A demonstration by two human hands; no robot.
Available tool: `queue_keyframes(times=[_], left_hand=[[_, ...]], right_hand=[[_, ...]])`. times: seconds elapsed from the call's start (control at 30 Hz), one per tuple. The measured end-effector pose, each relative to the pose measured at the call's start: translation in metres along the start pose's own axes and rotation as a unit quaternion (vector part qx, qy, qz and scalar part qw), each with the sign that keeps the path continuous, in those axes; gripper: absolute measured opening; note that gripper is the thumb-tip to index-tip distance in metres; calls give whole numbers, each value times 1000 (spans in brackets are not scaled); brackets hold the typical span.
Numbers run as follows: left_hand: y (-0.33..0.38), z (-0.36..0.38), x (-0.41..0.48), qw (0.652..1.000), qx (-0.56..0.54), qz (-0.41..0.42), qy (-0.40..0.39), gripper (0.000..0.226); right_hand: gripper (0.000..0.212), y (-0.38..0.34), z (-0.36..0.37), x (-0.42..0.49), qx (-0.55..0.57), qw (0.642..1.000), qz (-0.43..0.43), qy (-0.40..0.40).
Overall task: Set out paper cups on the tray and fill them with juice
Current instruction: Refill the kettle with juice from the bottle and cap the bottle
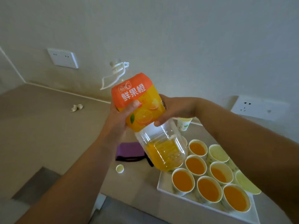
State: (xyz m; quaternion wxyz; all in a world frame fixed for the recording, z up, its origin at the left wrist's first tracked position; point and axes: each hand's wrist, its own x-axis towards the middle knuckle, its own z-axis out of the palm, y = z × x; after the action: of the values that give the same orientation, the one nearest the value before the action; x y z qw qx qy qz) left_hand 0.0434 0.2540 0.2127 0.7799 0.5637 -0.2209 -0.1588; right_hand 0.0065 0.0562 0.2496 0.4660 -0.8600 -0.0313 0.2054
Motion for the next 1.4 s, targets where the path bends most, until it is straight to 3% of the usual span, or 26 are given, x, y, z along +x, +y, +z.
queue_keyframes(times=[0.17,0.3,0.4,0.5,0.6,0.7,0.8,1.0,1.17,1.3,1.4], left_hand=[[-1,-45,-18,999,49,3,22,61],[-4,-77,-30,996,76,-46,-1,52],[-7,-106,-37,988,118,-102,-7,69],[-9,-131,-42,974,167,-151,-21,81],[-9,-152,-47,965,195,-176,-21,81],[-12,-171,-49,953,227,-199,-21,95],[-14,-187,-52,950,236,-202,-37,96],[-19,-204,-52,944,256,-201,-60,99],[-15,-207,-49,937,284,-185,-82,99],[-8,-197,-40,926,328,-151,-112,101],[-4,-187,-33,920,348,-121,-137,100]], right_hand=[[90,1,47,35,10,998,-2,-59],[84,10,76,52,-4,993,61,-100],[71,27,101,67,-61,981,153,-99],[68,49,137,95,-190,965,172,-50],[78,68,179,121,-252,954,164,-8],[85,82,213,136,-258,950,179,8],[81,86,231,143,-254,949,177,63],[53,86,246,149,-230,946,177,144],[49,69,226,136,-161,948,169,217],[42,22,167,108,-89,941,100,311],[38,-17,121,78,-70,939,34,334]])
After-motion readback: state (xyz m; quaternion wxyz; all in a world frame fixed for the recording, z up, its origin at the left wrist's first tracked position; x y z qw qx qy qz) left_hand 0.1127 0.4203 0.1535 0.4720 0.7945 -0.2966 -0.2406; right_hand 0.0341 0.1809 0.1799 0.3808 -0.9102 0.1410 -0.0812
